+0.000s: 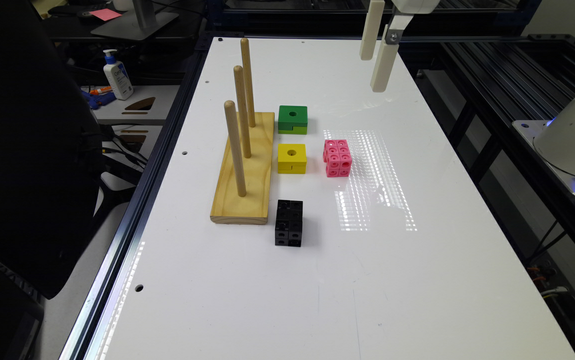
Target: Pick up pink block.
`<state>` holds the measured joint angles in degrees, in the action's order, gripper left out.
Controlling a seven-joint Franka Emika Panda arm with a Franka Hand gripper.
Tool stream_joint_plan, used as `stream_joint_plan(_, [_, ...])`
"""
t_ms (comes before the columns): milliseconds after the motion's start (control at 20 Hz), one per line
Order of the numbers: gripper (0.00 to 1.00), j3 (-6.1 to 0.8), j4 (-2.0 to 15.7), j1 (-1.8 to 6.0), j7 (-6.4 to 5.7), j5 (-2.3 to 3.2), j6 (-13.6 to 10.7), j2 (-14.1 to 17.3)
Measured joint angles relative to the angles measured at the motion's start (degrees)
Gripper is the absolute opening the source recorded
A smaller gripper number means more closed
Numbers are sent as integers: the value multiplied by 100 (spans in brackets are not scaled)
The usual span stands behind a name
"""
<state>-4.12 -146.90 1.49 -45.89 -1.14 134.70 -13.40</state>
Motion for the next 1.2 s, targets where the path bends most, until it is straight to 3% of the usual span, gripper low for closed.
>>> stream_joint_plan(150, [100, 0, -54, 7, 0, 0, 162, 178])
stream_joint_plan(400, [100, 0, -89, 11, 0, 0, 801, 775])
stream_joint_plan(850, [100, 1, -105, 13, 0, 0, 925, 922])
stream_joint_plan(1050, [100, 1, -141, 15, 0, 0, 1374, 1349])
stream_joint_plan(1200, [100, 1, -138, 18, 0, 0, 1555, 1519])
